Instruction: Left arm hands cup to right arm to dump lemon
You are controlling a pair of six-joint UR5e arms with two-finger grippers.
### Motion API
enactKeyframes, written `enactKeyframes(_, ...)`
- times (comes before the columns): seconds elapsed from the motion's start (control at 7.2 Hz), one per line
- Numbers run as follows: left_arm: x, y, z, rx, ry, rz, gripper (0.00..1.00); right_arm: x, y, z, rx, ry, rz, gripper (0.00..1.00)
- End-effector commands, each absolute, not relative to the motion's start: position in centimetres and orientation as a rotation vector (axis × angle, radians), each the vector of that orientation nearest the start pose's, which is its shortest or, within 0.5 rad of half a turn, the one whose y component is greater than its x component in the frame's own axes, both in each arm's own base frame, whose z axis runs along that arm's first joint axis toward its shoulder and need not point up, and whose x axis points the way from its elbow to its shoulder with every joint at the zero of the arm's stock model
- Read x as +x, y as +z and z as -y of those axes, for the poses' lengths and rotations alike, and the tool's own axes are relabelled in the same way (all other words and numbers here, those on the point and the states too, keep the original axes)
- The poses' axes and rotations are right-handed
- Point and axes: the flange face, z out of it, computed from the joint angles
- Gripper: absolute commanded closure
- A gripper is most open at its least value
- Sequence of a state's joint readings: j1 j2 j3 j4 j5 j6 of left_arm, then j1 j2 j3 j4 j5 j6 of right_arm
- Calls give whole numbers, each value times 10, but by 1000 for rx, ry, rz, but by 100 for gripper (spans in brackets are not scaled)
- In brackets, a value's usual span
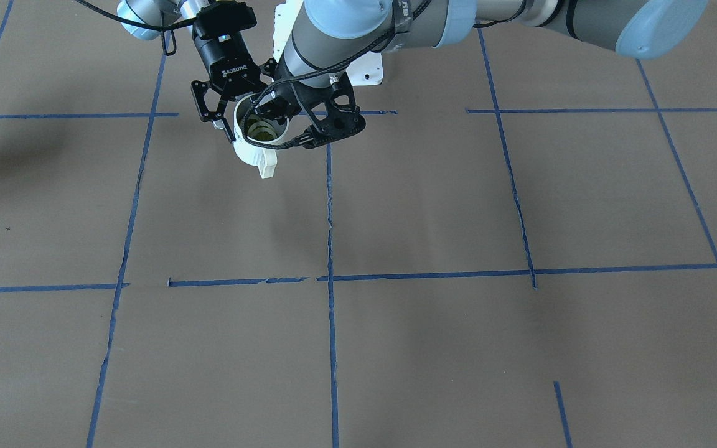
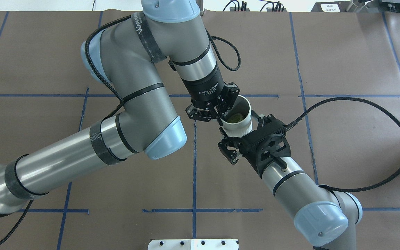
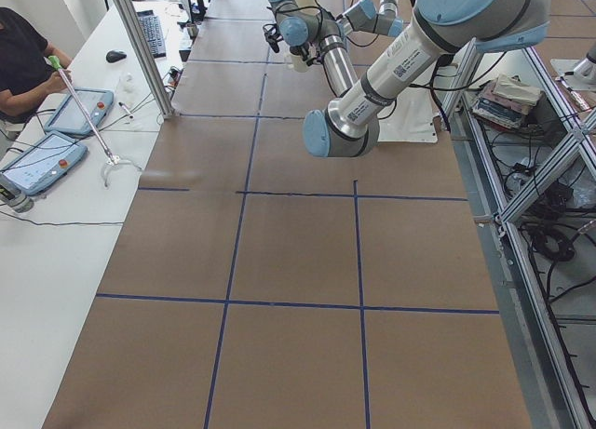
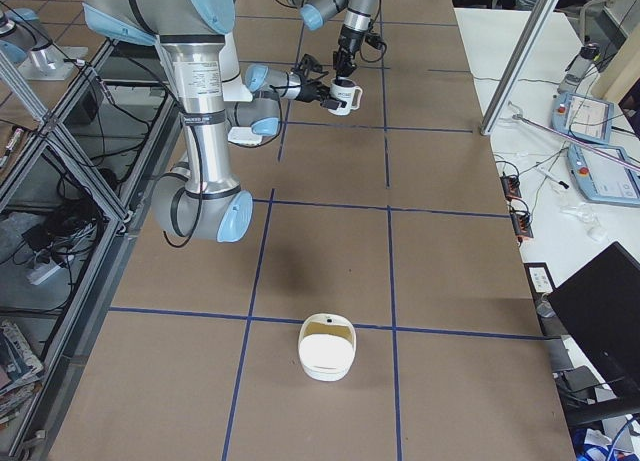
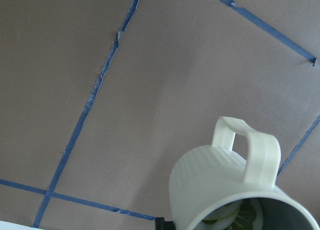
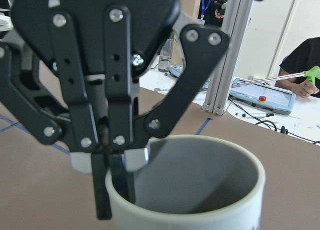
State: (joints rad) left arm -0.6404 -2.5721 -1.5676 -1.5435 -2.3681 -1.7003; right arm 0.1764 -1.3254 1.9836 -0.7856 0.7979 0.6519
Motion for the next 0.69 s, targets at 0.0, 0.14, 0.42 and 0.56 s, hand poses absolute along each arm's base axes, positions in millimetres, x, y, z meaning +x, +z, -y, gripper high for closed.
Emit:
enactKeyframes(0.0, 509, 16, 456, -480, -286, -1076, 96, -455, 248, 288, 1232, -41, 811, 1)
enactKeyframes(0.14, 510, 15, 454, -506, -271, -1076, 92, -456, 250, 289, 1240, -34, 793, 7)
enactKeyframes(0.42, 508, 12, 453, -505, -268, -1082, 11, -457, 253, 290, 1243, -39, 784, 48)
enactKeyframes(0.56, 496, 5, 445, -492, -253, -1109, 0, -462, 258, 290, 1239, -44, 777, 55)
